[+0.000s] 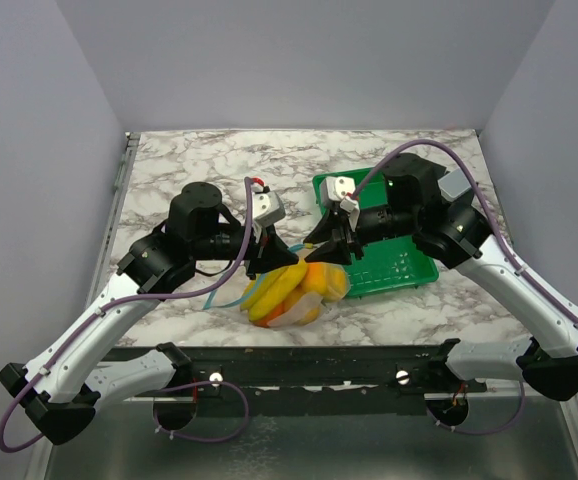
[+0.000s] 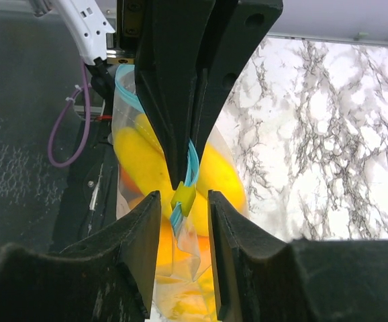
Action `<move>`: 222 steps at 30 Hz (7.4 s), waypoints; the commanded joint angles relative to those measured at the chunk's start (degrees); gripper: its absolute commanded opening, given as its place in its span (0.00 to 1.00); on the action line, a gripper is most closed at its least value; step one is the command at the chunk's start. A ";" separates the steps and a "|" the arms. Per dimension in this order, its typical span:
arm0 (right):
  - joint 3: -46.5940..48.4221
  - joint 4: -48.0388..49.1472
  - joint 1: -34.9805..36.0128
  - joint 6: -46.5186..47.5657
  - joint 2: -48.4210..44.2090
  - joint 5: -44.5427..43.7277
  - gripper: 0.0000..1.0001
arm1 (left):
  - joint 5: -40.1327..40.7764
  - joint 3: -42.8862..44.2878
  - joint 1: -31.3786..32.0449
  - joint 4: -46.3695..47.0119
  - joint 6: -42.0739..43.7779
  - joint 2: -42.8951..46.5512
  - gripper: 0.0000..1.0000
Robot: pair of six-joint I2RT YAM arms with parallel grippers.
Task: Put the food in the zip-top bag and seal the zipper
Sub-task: Zip the zipper food storage bag at the center of the board.
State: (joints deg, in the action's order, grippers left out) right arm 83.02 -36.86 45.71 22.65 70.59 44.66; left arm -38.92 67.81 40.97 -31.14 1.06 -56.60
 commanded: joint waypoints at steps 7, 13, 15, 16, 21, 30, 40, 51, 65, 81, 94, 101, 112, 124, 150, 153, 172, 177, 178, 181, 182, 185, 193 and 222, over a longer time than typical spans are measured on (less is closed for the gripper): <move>-1.64 0.73 0.34 -0.22 0.31 0.13 0.35 | -3.01 3.41 0.12 1.41 -0.34 1.05 0.00; -1.64 1.55 0.35 -0.63 0.17 0.51 0.26 | -3.28 3.64 0.10 1.34 -0.43 0.96 0.00; -1.64 1.95 0.34 -0.67 0.09 0.51 0.22 | -3.27 3.56 0.08 1.34 -0.44 0.97 0.00; -1.72 2.12 0.34 -0.76 -0.03 0.51 0.20 | -3.23 3.49 0.13 1.34 -0.44 0.96 0.00; -1.91 2.58 0.34 -0.72 -0.27 0.16 0.07 | -3.07 3.32 0.16 1.34 -0.44 1.11 0.00; -1.21 2.54 0.39 -0.92 -0.78 0.85 0.01 | -2.51 2.38 0.10 0.91 -0.25 0.88 0.00; 0.72 0.34 0.43 -2.23 0.45 2.04 0.00 | -0.52 2.95 0.15 0.86 0.00 0.29 0.41; 1.99 -3.39 0.43 -2.70 3.21 2.66 0.01 | 3.44 5.55 0.16 2.97 -0.18 -0.57 0.57; 4.74 -4.52 0.52 -4.29 6.30 4.47 0.01 | -0.74 5.54 0.16 4.46 -0.17 -2.46 0.49; 4.93 -5.46 0.52 -4.63 6.68 4.04 0.01 | -1.10 5.05 0.15 4.42 0.13 -1.26 0.23; 4.14 -4.91 0.52 -5.03 6.32 4.11 0.01 | -1.15 5.09 0.16 4.25 -0.07 -0.12 0.07; 3.86 -4.94 0.52 -5.08 6.06 4.24 0.01 | -1.36 5.38 0.09 4.15 -0.41 0.63 0.00; 2.58 -4.37 0.84 -5.52 4.50 4.33 0.01 | -0.76 5.75 0.16 4.11 -0.84 1.23 0.21; 2.23 -3.94 1.13 -5.74 4.33 4.61 0.01 | 0.80 6.46 0.16 4.15 -0.83 1.76 0.43; 3.26 -3.35 1.40 -6.57 5.06 4.05 0.01 | -1.82 4.19 0.14 4.24 -0.88 -0.92 0.35; 3.52 -3.22 1.44 -6.75 5.13 3.85 0.01 | -2.20 4.00 0.11 4.20 -0.86 -1.22 0.33; 2.93 -0.22 1.48 -8.88 4.64 1.27 0.01 | -4.76 3.20 0.15 4.24 -0.60 -1.16 0.00; 2.31 2.34 1.48 -10.56 3.13 -1.88 0.01 | -4.53 2.82 0.14 4.24 -0.62 -0.52 0.00; 2.05 3.07 1.48 -11.06 2.65 -2.47 0.01 | -4.42 2.66 0.15 4.24 -0.62 -0.46 0.00; 1.25 5.80 1.48 -12.67 1.20 -4.35 0.01 | -4.00 2.14 0.10 4.15 -0.66 -0.17 0.00; 1.11 6.56 1.48 -13.10 0.70 -4.68 0.01 | -3.89 2.01 0.11 4.15 -0.67 -0.07 0.00; 0.84 8.51 1.48 -14.42 -0.48 -5.56 0.00 | -3.52 1.65 0.14 4.07 -0.55 0.32 0.00; 0.51 11.67 1.48 -15.87 -3.48 -4.85 0.00 | -2.16 1.27 0.16 3.64 0.14 0.87 0.00; 0.19 21.31 1.48 -15.50 -11.69 -32.42 0.01 | 1.18 -1.21 0.12 2.33 0.06 3.94 0.00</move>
State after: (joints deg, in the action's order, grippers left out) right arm 82.32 -28.36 47.59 7.27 62.41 21.12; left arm -38.44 68.53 40.99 -21.47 0.73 -53.34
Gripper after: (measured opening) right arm 0.009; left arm 0.021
